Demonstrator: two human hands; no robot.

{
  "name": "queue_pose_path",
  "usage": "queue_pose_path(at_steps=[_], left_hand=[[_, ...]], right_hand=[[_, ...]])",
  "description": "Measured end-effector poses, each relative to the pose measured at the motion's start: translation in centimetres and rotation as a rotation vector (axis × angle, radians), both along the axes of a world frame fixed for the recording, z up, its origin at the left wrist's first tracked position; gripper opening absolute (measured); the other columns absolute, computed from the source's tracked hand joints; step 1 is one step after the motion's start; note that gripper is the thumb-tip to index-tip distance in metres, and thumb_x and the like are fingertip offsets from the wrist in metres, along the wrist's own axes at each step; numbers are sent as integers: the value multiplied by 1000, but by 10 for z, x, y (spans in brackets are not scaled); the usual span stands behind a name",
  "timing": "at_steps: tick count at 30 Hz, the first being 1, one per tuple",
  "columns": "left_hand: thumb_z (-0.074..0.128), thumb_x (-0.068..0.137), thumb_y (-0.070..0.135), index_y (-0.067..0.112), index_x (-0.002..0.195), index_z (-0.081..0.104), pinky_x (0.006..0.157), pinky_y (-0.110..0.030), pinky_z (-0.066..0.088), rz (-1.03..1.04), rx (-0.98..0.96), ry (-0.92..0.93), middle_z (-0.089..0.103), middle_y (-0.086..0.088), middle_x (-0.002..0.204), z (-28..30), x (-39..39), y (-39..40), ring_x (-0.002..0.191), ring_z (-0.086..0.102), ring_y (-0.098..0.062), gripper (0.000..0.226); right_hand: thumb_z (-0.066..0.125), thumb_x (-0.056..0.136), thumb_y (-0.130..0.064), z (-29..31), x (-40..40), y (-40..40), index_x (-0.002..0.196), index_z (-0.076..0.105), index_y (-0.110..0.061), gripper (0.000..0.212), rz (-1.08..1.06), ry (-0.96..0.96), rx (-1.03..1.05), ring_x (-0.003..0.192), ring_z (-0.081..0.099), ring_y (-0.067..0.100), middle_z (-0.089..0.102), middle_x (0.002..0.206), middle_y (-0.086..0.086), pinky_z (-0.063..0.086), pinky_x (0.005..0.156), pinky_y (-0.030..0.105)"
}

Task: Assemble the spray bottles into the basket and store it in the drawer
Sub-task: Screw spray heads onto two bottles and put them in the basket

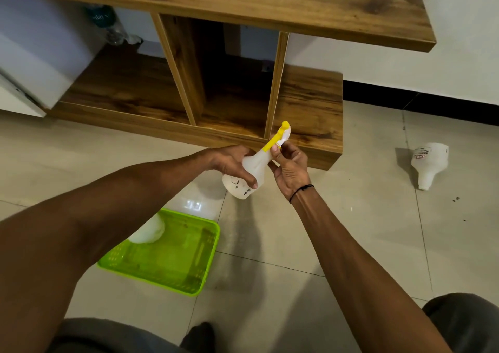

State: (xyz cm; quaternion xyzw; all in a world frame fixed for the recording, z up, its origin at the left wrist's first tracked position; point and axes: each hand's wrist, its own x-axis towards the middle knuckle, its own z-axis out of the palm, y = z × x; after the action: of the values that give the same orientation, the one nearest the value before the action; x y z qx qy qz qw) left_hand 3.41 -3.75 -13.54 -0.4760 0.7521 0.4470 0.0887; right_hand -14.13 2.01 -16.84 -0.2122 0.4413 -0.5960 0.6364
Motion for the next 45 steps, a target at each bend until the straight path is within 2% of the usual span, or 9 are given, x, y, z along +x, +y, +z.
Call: queue_pose_path(at_steps=[7, 15, 21, 25, 28, 35, 40, 43, 45], left_hand=[[85, 57, 76, 26, 135, 59, 93, -43, 58, 62, -445, -235, 70, 0, 125, -14, -3, 4, 112, 67, -27, 97], [82, 54, 79, 22, 132, 52, 76, -39, 48, 240, -854, -283, 70, -9, 121, -30, -22, 22, 103, 71, -34, 101], [65, 69, 90, 29, 148, 43, 84, -37, 52, 410, -654, -23, 67, -4, 134, -10, -6, 14, 111, 69, -27, 101], [27, 93, 88, 29, 135, 60, 89, -55, 63, 762, 108, 301, 73, -10, 126, -4, 14, 8, 115, 72, -34, 80], [27, 89, 92, 19, 107, 76, 68, -38, 65, 775, 400, 344, 81, -15, 98, -4, 35, 9, 88, 81, -29, 90], [83, 65, 78, 20, 127, 73, 83, -40, 67, 702, 210, 525, 81, -6, 112, -20, 51, 11, 108, 79, -24, 85], [107, 53, 27, 18, 133, 58, 88, -26, 61, 576, -207, 437, 61, -4, 133, -20, 48, 16, 118, 65, -17, 94], [104, 56, 41, 24, 126, 53, 89, -26, 59, 584, -353, 427, 48, -3, 135, -21, 46, 16, 117, 58, -14, 88], [78, 73, 71, 24, 125, 52, 87, -32, 63, 720, -206, 547, 53, 0, 131, -13, 44, 15, 115, 62, -13, 75]], right_hand=[[75, 89, 0, 2, 8, -7, 103, 72, -8, 17, -60, 144, 7, 96, 72, 22, 74, 103, 12, 60, 92, 44], [70, 93, 0, -3, 13, -13, 117, 67, 2, 24, -205, 81, 21, 98, 71, 27, 74, 102, 12, 60, 94, 48], [60, 100, -2, -3, 0, -22, 109, 64, 0, 10, -277, -135, 68, 96, 67, 27, 68, 101, 15, 62, 85, 41], [59, 100, 0, -1, 6, -27, 105, 65, -2, 8, -249, -178, 45, 96, 68, 24, 68, 101, 14, 63, 84, 38], [59, 101, -1, -1, 11, -25, 113, 63, 1, 14, -199, -186, 46, 102, 66, 29, 68, 104, 15, 58, 93, 45], [61, 102, -12, -5, 11, -14, 121, 63, -6, 20, -132, -149, 92, 115, 63, 33, 65, 119, 17, 52, 104, 55], [64, 101, -14, -5, 16, -8, 107, 66, -11, 8, -144, -142, 122, 115, 65, 32, 69, 115, 15, 54, 101, 58], [64, 100, -12, -2, 21, -14, 112, 65, -5, 14, -215, -129, 108, 112, 65, 34, 68, 113, 19, 55, 98, 56], [63, 101, -10, 0, 22, -18, 119, 63, -2, 21, -243, -140, 97, 113, 63, 35, 67, 113, 20, 56, 97, 56]])
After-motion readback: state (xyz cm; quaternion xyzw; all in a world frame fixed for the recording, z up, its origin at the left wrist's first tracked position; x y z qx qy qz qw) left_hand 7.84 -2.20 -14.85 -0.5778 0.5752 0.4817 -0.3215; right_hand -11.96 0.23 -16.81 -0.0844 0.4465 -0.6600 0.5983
